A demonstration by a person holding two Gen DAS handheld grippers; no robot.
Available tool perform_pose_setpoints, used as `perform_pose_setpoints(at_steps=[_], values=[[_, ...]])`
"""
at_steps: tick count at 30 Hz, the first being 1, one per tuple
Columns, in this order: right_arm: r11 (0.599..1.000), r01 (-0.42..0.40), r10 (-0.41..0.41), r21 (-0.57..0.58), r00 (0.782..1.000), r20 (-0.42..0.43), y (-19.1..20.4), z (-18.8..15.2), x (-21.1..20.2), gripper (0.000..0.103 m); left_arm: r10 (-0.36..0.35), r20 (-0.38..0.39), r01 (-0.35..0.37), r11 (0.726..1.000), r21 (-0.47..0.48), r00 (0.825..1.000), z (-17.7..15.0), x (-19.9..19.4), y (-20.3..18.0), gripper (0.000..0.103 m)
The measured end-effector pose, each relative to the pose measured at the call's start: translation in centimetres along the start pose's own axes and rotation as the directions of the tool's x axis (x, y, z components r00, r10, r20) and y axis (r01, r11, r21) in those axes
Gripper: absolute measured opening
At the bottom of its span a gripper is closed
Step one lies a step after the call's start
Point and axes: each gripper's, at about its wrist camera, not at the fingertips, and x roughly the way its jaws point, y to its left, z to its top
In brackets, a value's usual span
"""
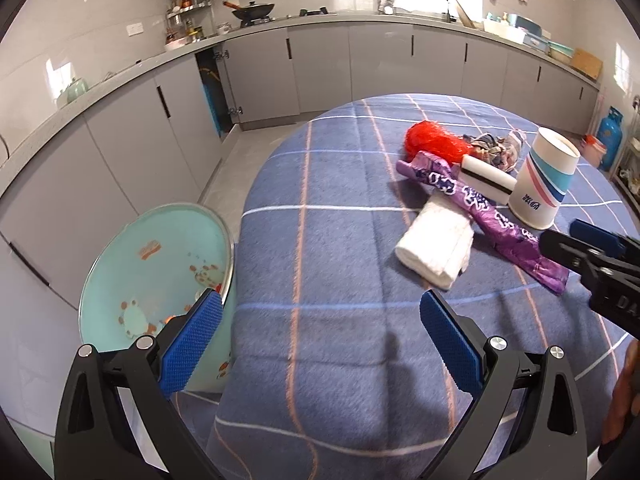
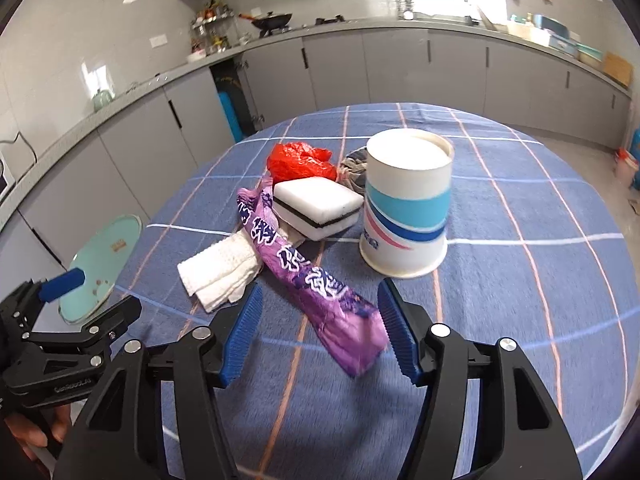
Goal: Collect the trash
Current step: 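Move both tools back over the remaining trash on the table, then grasp the purple candy wrapper with the right gripper while the left gripper grasps the white towel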
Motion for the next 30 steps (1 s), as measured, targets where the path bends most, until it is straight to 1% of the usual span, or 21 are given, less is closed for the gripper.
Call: perform_pose_setpoints(at_steps=[2, 3, 4, 7, 9, 11, 15, 17, 20, 23, 24, 26, 28, 30], values=[[1.0, -0.013, 0.012, -0.023, 1.0, -0.026, 0.2, 0.5, 0.8, 0.053, -0.006, 0.0, 0.006, 1.0, 0.007, 1.0, 0.3, 0.2, -0.2, 0.097], [0.999, -0.023, 0.022, -0.041, 0.999, -0.047, 0.4, 0.8, 1.5, 0.053, -0.011, -0.002, 0.011, 1.0, 0.009, 1.0, 0.5, 0.4, -0.4, 0.097], [0.998, -0.026, 0.023, -0.053, 0.998, -0.059, 0.5, 1.0, 2.0, 0.05, -0.014, -0.005, 0.014, 1.0, 0.01, 1.0, 0.6, 0.6, -0.4, 0.097], [0.995, -0.022, 0.012, -0.094, 0.994, -0.104, 0.9, 1.4, 3.6, 0.049, -0.023, -0.018, 0.023, 1.0, 0.015, 1.0, 0.8, 1.1, -0.6, 0.097], [0.993, -0.028, 0.012, -0.111, 0.991, -0.135, 1.1, 1.4, 4.5, 0.045, -0.025, -0.022, 0.025, 0.999, 0.02, 0.999, 0.9, 1.4, -0.8, 0.097], [0.993, -0.036, 0.018, -0.115, 0.988, -0.15, 1.1, 1.4, 4.9, 0.038, -0.029, -0.026, 0.029, 0.999, 0.022, 0.999, 1.1, 1.7, -0.9, 0.097], [0.991, -0.071, 0.053, -0.111, 0.986, -0.159, 0.9, 1.3, 4.9, 0.03, -0.039, -0.039, 0.04, 0.999, 0.012, 0.998, 1.3, 2.4, -1.0, 0.097], [0.99, -0.084, 0.065, -0.117, 0.985, -0.163, 0.9, 1.2, 4.8, 0.022, -0.049, -0.041, 0.049, 0.999, 0.004, 0.998, 1.5, 2.6, -1.1, 0.097], [0.986, -0.103, 0.083, -0.134, 0.986, -0.147, 1.0, 0.8, 3.9, 0.013, -0.054, -0.038, 0.055, 0.998, 0.013, 0.998, 1.6, 2.7, -1.5, 0.097], [0.979, -0.163, 0.152, -0.126, 0.984, -0.098, 1.0, 0.9, 2.3, 0.011, -0.073, -0.032, 0.074, 0.997, 0.02, 0.997, 2.0, 2.7, -1.9, 0.096], [0.973, -0.195, 0.188, -0.123, 0.98, -0.067, 1.0, 1.0, 1.3, 0.011, -0.09, -0.031, 0.091, 0.996, 0.016, 0.995, 2.2, 2.8, -2.0, 0.096], [0.966, -0.226, 0.224, -0.128, 0.974, -0.029, 0.9, 1.3, 0.0, 0.011, -0.111, -0.027, 0.111, 0.994, 0.015, 0.993, 2.6, 2.9, -2.4, 0.096], [0.966, -0.228, 0.23, -0.125, 0.973, 0.0, 0.8, 1.5, -0.9, 0.011, -0.114, -0.023, 0.114, 0.993, 0.029, 0.993, 3.0, 3.1, -3.0, 0.095], [0.974, -0.199, 0.202, -0.106, 0.979, 0.025, 0.2, 1.5, -1.6, 0.011, -0.128, -0.018, 0.129, 0.99, 0.059, 0.992, 3.3, 3.5, -3.9, 0.088]])
